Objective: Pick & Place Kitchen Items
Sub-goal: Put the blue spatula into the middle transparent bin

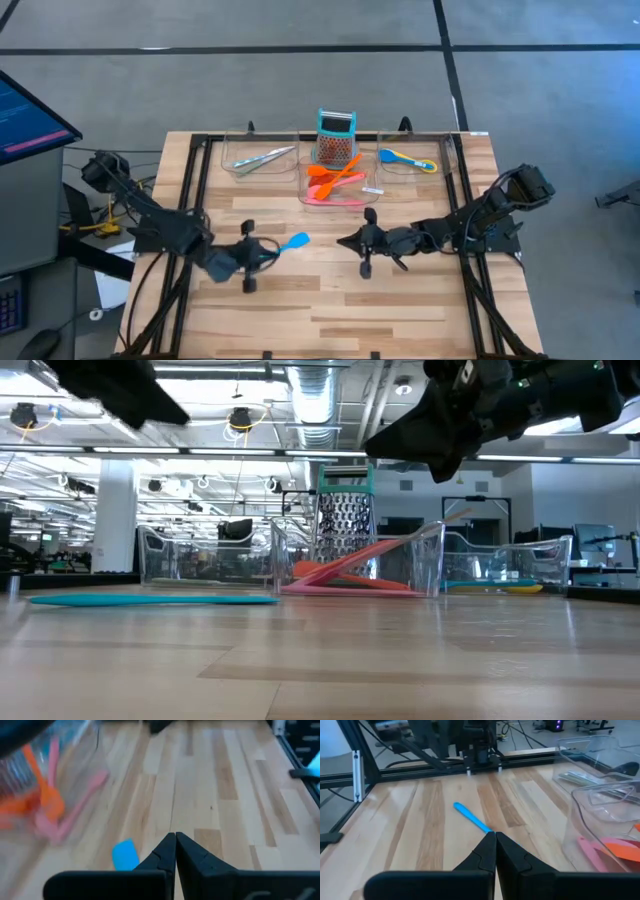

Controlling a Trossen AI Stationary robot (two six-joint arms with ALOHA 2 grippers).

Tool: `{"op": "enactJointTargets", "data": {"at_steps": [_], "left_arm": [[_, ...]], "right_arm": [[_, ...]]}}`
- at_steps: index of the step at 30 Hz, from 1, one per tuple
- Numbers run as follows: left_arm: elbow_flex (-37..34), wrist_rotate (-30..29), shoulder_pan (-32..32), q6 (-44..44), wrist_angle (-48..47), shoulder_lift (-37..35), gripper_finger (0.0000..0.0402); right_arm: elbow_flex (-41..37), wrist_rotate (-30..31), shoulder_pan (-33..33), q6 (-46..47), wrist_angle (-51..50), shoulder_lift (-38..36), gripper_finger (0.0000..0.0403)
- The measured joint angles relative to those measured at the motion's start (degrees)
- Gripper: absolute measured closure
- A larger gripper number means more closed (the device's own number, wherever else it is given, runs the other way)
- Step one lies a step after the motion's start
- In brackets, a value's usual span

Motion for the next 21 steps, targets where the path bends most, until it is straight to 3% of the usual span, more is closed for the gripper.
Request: {"op": "enactJointTargets", "data": {"at_steps": [3, 6, 16, 21], "left_arm": [[2.4, -5.4, -4.6, 4.3, -1.8, -0.4, 0.04], [6.3, -7.6, -7.5, 1.7, -6.1, -0.8, 0.04], [8.5, -13.7, -17.0, -20.0, -12.8, 3.2, 0.04], [6.4, -12.5, -17.3, -37.4, -29.8, 5.4, 0.04]], "right_arm": [[0.0, 0.3, 0.5, 0.0, -0.1, 0.0, 0.0403], [0.0, 0.3, 0.4, 0.0, -0.2, 0.0, 0.0403], [0.0, 0.5, -2.7, 0.0, 0.2, 0.0, 0.0403], [0.0, 0.6, -3.4, 0.0, 0.2, 0.0, 0.0403]]}}
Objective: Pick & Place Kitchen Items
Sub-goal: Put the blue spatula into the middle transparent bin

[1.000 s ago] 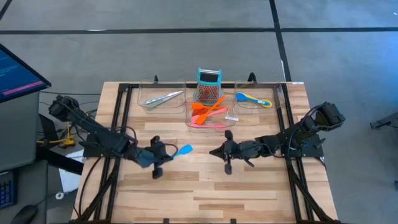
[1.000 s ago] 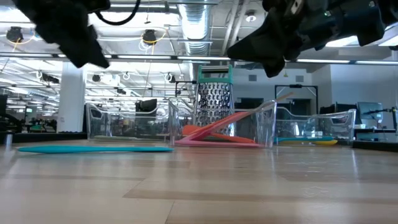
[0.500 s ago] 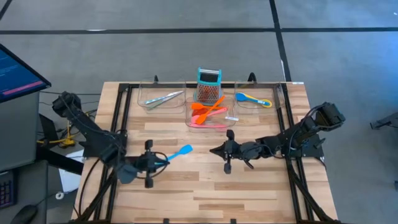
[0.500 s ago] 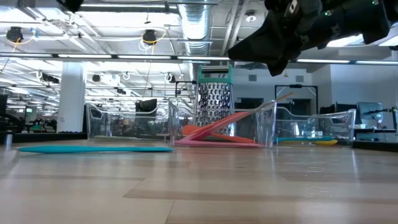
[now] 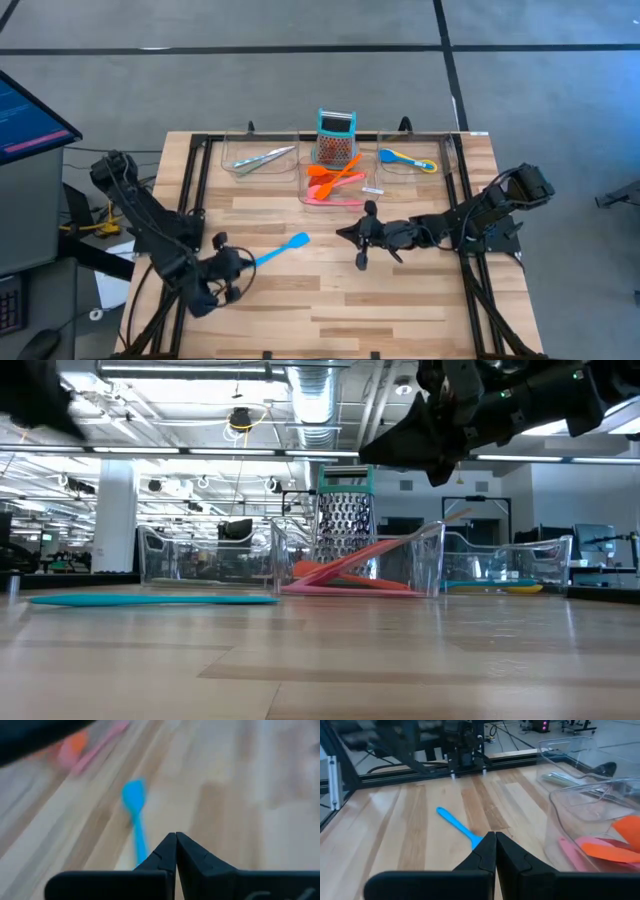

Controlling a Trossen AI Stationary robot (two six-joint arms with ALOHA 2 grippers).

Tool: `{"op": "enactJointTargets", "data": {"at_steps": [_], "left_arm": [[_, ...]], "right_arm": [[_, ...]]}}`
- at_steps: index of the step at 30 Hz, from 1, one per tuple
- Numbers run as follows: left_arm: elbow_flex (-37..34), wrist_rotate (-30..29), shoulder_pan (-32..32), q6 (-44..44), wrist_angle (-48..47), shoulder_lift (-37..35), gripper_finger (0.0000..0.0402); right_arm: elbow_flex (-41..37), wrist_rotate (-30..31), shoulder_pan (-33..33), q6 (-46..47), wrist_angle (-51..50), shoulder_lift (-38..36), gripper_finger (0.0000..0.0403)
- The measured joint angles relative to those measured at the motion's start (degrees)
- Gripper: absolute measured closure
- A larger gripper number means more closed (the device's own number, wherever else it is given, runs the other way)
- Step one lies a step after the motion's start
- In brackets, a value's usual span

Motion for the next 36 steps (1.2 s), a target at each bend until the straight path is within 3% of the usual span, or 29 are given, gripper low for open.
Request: {"op": "enactJointTargets", "data": {"at_steps": [5, 16, 26, 36], "left_arm": [[-9.2, 5.0, 0.8, -9.8, 0.8, -0.8, 0.04], [-22.3, 6.2, 5.2, -10.4, 24.3, -2.4, 0.04], [-23.6, 14.4, 12.7, -3.3, 29.5, -2.4, 0.04], [-23.6, 18.3, 13.4, -3.4, 30.4, -1.1, 0.04]], "right_arm": [[0.0, 2.7, -0.3, 0.0, 0.0, 0.0, 0.0403], [0.0, 2.7, -0.3, 0.0, -0.2, 0.0, 0.0403], [0.0, 2.7, -0.3, 0.0, -0.4, 0.0, 0.0403], [0.0, 2.7, -0.3, 0.0, -1.4, 0.0, 0.0403]]}}
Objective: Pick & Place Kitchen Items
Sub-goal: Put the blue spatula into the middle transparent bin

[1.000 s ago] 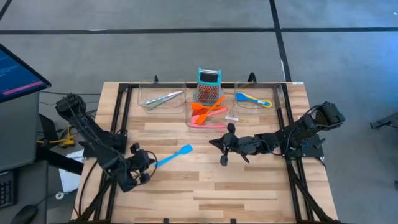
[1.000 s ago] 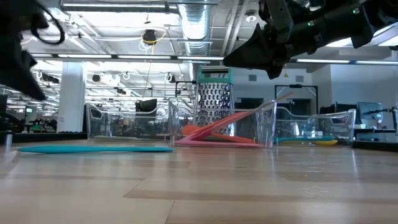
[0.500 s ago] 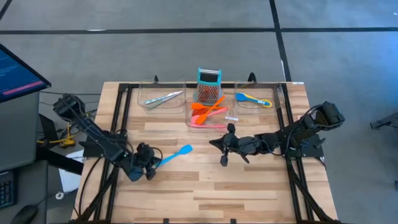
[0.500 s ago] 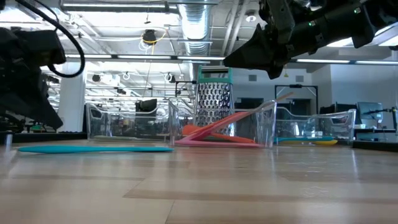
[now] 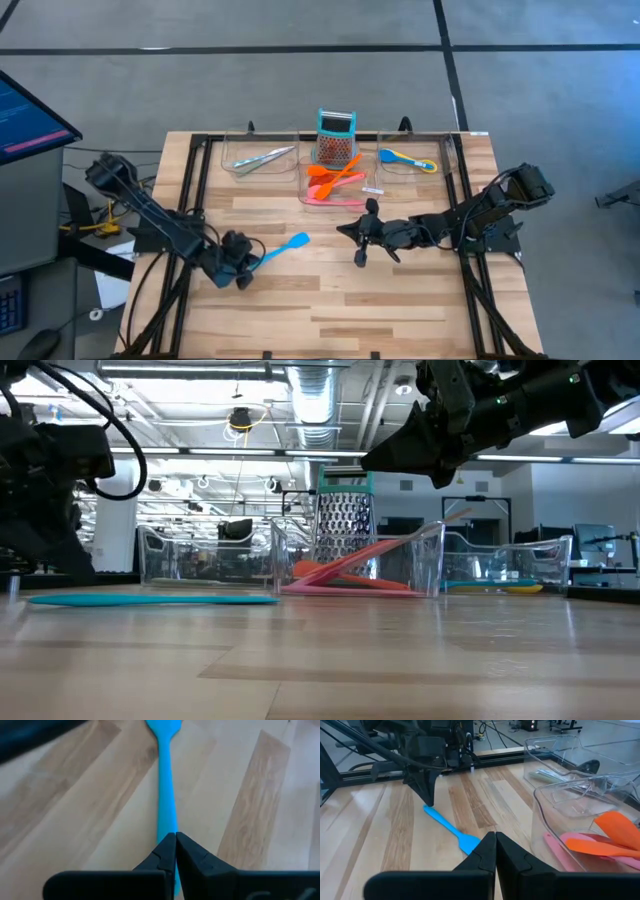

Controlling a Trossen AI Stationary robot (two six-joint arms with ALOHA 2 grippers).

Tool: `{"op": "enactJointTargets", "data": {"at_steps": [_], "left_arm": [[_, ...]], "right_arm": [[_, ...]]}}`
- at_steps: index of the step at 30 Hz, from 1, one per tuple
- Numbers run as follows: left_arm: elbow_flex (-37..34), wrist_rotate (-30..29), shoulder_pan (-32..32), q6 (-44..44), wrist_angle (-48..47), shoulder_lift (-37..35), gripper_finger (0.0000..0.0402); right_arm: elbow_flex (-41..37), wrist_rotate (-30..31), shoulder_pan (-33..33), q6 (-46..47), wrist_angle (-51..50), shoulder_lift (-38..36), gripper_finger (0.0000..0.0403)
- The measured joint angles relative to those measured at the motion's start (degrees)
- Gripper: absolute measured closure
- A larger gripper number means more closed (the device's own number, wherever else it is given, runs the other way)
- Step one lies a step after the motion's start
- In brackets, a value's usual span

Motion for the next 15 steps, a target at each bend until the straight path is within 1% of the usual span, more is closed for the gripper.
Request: {"op": "enactJointTargets", "data": {"at_steps": [3, 7, 11, 15], "left_arm": [[0.0, 1.3, 0.0, 0.0, 1.4, 2.2, 0.04], [0.1, 1.1, 0.0, -0.3, 2.6, 4.4, 0.04], [0.2, 1.2, 0.0, -2.5, 2.9, 5.4, 0.04], [0.2, 1.5, 0.0, -2.6, 2.7, 5.4, 0.04]], "right_arm": [[0.0, 0.0, 0.0, 0.0, 0.0, 0.0, 0.0403], [0.0, 0.0, 0.0, 0.0, 0.0, 0.0, 0.0403], [0.0, 0.0, 0.0, 0.0, 0.0, 0.0, 0.0403], [0.0, 0.0, 0.0, 0.0, 0.0, 0.0, 0.0403]]}}
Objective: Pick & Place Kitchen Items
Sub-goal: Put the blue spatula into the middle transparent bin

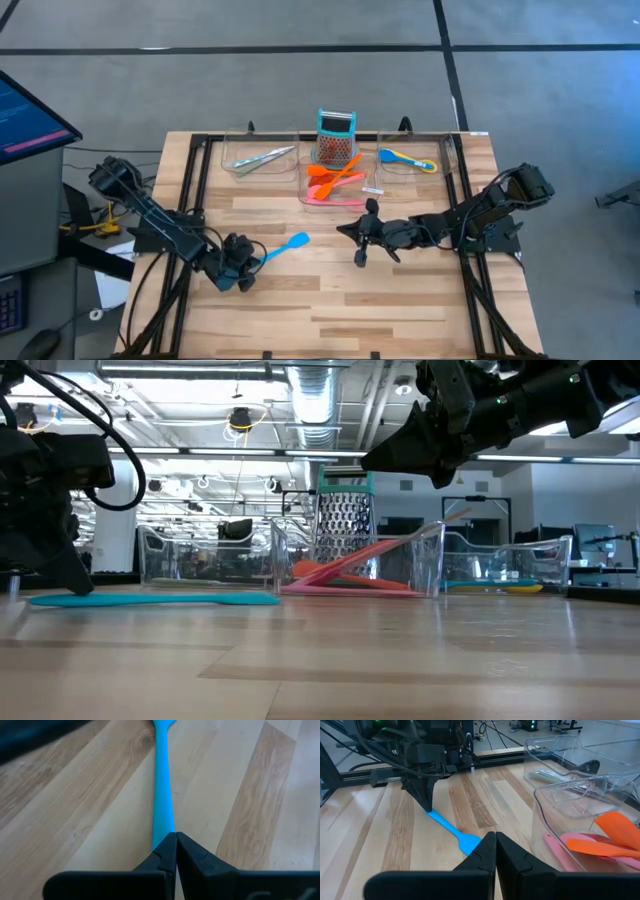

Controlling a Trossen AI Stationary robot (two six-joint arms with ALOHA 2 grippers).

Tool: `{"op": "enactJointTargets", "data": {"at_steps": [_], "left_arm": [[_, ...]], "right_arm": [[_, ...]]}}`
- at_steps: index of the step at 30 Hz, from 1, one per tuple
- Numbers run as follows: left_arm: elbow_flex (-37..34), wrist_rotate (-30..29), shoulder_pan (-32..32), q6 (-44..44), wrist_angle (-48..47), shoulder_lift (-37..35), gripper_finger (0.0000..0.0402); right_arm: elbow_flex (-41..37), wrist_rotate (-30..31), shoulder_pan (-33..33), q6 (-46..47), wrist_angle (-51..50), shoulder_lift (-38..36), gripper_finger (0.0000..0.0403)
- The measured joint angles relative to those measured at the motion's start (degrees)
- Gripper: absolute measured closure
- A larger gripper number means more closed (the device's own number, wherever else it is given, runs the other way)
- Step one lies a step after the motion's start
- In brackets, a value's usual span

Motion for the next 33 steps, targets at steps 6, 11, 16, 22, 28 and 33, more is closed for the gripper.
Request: {"op": "enactJointTargets", "data": {"at_steps": [6, 11, 16, 22, 28, 33], "left_arm": [[-0.1, 0.3, 0.0, 1.0, -0.4, -1.1, 0.04], [-0.3, -0.2, 0.0, 2.9, -1.6, -3.0, 0.04], [-0.3, -0.6, 0.0, 1.2, -3.7, -3.3, 0.04], [-0.3, -1.2, 0.0, 0.8, -4.9, -3.3, 0.04], [-1.2, -1.1, 0.0, -2.0, -4.7, -3.2, 0.04], [-2.6, -0.9, 0.0, -3.6, -3.7, -3.3, 0.04]], "right_arm": [[0.0, 0.0, 0.0, 0.0, 0.0, 0.0, 0.0403], [0.0, 0.0, 0.0, 0.0, 0.0, 0.0, 0.0403], [0.0, 0.0, 0.0, 0.0, 0.0, 0.0, 0.0403], [0.0, 0.0, 0.0, 0.0, 0.0, 0.0, 0.0403], [0.0, -0.1, 0.0, 0.0, 0.0, 0.0, 0.0403], [0.0, -0.2, 0.0, 0.0, 0.1, 0.0, 0.0403]]}}
